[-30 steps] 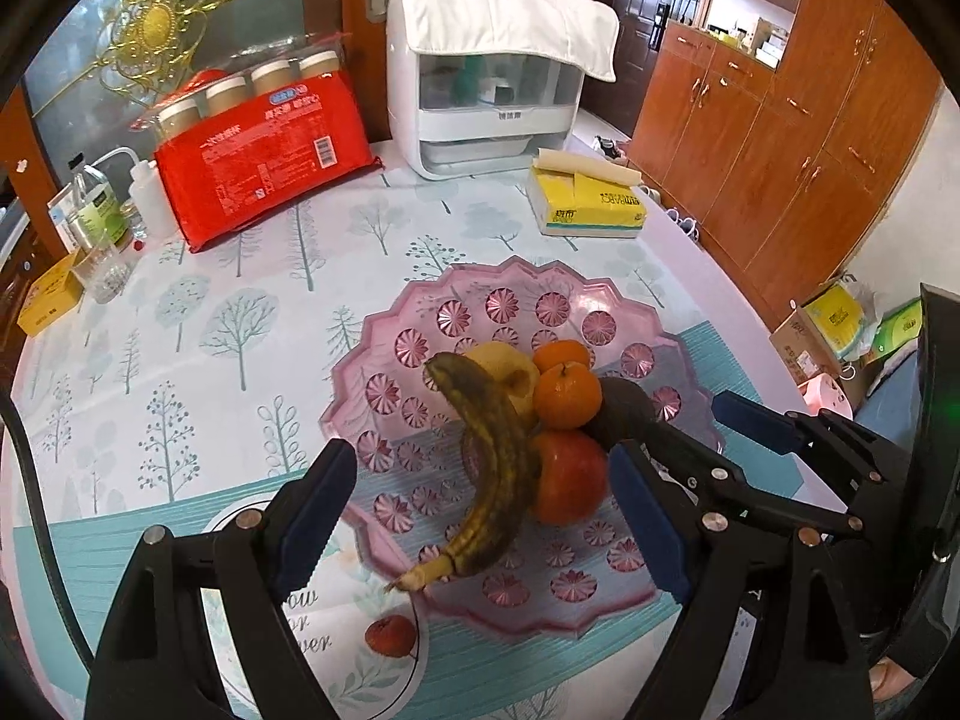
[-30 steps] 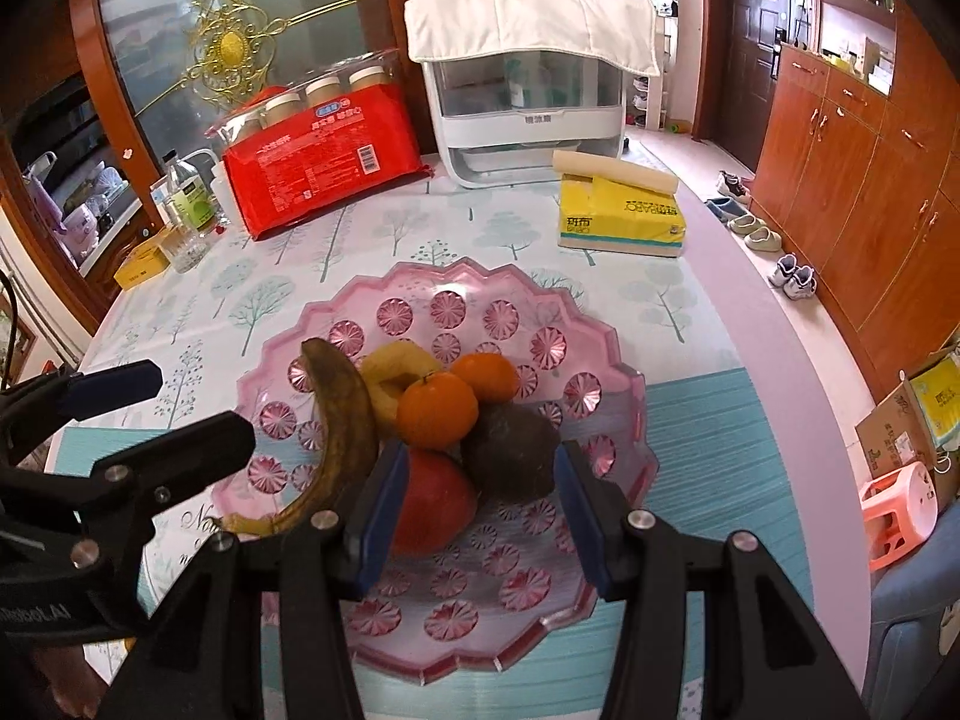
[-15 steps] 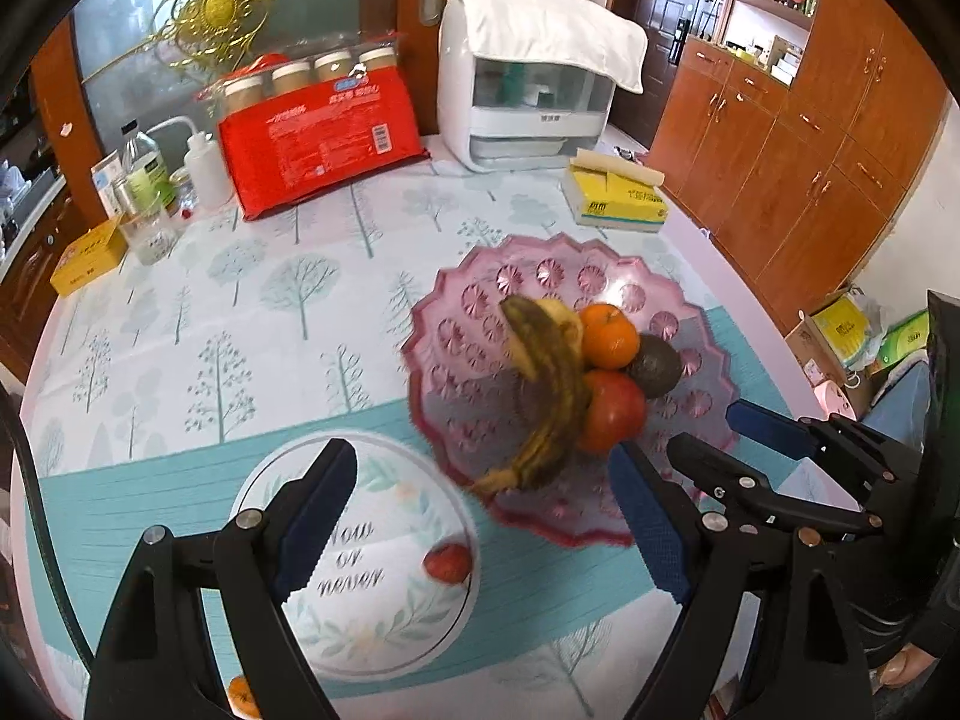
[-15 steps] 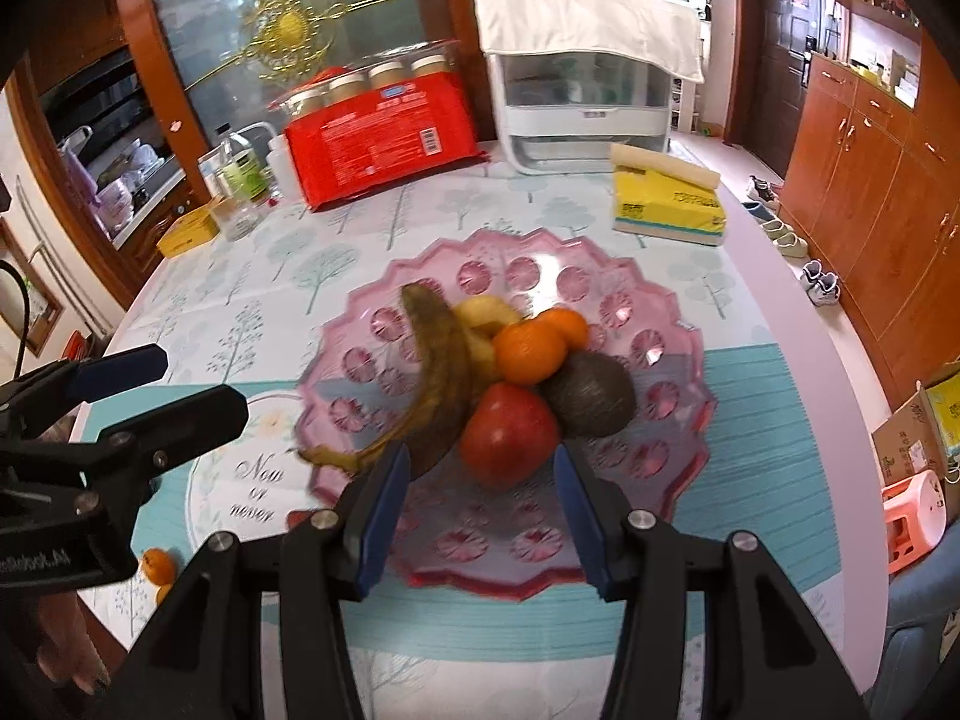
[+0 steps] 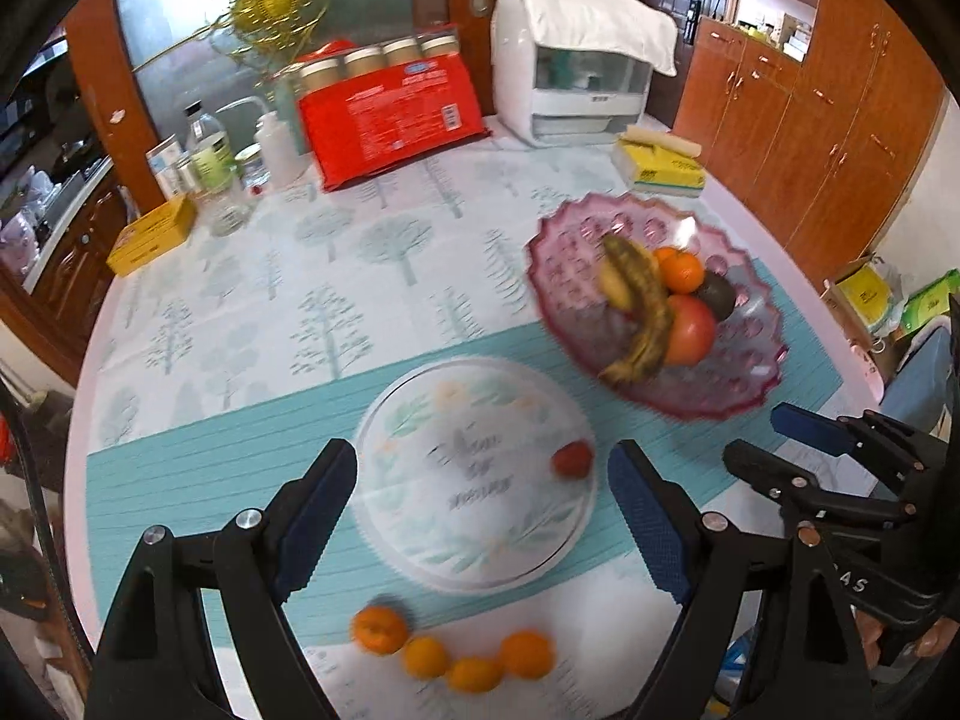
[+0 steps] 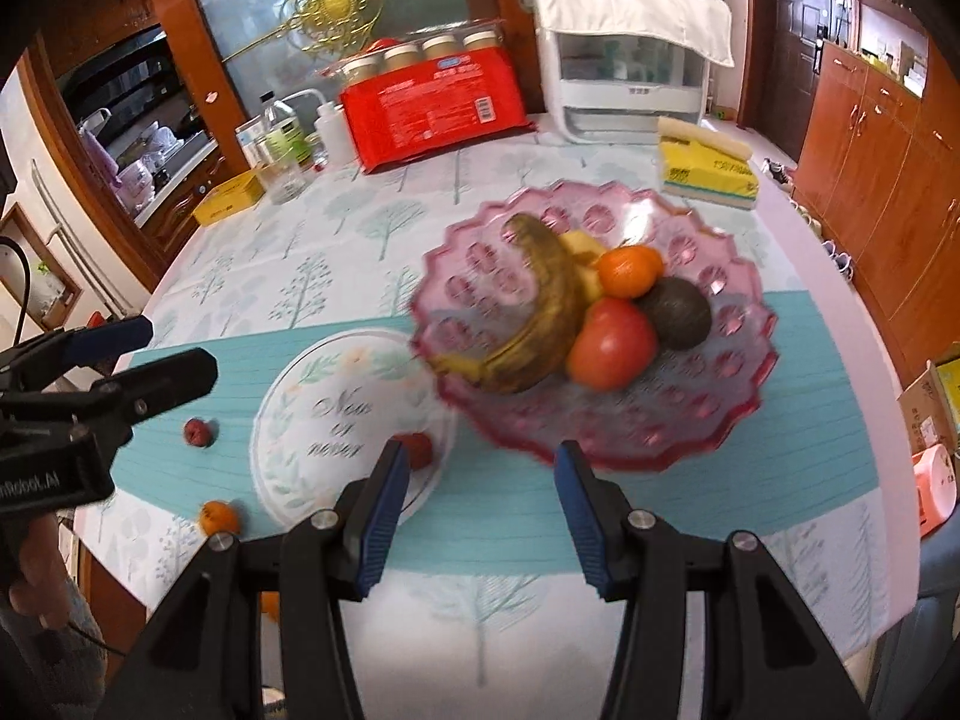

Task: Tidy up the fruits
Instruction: 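Withdraw both grippers from the bowl toward the remaining oranges, then grasp an orange with the left gripper while the right gripper grasps another orange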

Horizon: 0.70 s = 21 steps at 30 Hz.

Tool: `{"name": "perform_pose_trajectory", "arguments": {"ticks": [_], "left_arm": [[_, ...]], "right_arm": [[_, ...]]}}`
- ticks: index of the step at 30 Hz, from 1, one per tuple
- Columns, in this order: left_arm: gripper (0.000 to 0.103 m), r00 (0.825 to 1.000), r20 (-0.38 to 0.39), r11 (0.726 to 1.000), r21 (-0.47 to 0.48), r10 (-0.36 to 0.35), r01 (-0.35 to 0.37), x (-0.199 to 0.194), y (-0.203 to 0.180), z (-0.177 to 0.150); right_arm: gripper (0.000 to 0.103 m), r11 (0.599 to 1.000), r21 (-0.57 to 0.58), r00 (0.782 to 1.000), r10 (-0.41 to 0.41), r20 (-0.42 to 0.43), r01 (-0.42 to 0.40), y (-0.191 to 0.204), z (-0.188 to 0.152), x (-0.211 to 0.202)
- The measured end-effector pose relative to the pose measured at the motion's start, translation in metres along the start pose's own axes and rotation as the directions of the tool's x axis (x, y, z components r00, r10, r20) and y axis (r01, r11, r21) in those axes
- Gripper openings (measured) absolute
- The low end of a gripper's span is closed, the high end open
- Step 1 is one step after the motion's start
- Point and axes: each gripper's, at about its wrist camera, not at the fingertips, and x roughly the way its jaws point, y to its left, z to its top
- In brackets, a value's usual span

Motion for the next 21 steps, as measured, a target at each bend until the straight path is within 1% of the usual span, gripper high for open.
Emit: {"name": "perform_pose_trajectory", "arguments": {"ticks": [8, 11, 15, 21], "left_arm": [[0.085, 0.996, -0.076, 0.999, -0.023, 0.045, -0.046, -0.004, 0.052, -0.045], [0.085, 0.992, -0.118, 0.999, -0.034, 0.033, -0.037, 0.001, 0.073, -0.065], [0.085, 0.985, -0.168, 0.999, -0.041, 0.025, -0.032, 0.011, 0.094, -0.092], [0.085, 0.97, -0.24, 0.999, -0.05, -0.025, 0.014, 0.031, 0.111, -0.123]], "right_arm": [[0.051, 0.997, -0.062, 0.998, 0.041, -0.048, -0.044, 0.054, -0.028, 0.006], [0.051, 0.995, -0.081, 0.996, 0.056, -0.071, -0.062, 0.072, -0.04, 0.012], [0.051, 0.994, -0.076, 0.991, 0.076, -0.112, -0.085, 0.09, -0.055, 0.022], [0.051, 0.995, -0.042, 0.985, 0.083, -0.153, -0.091, 0.106, -0.074, 0.034]]}}
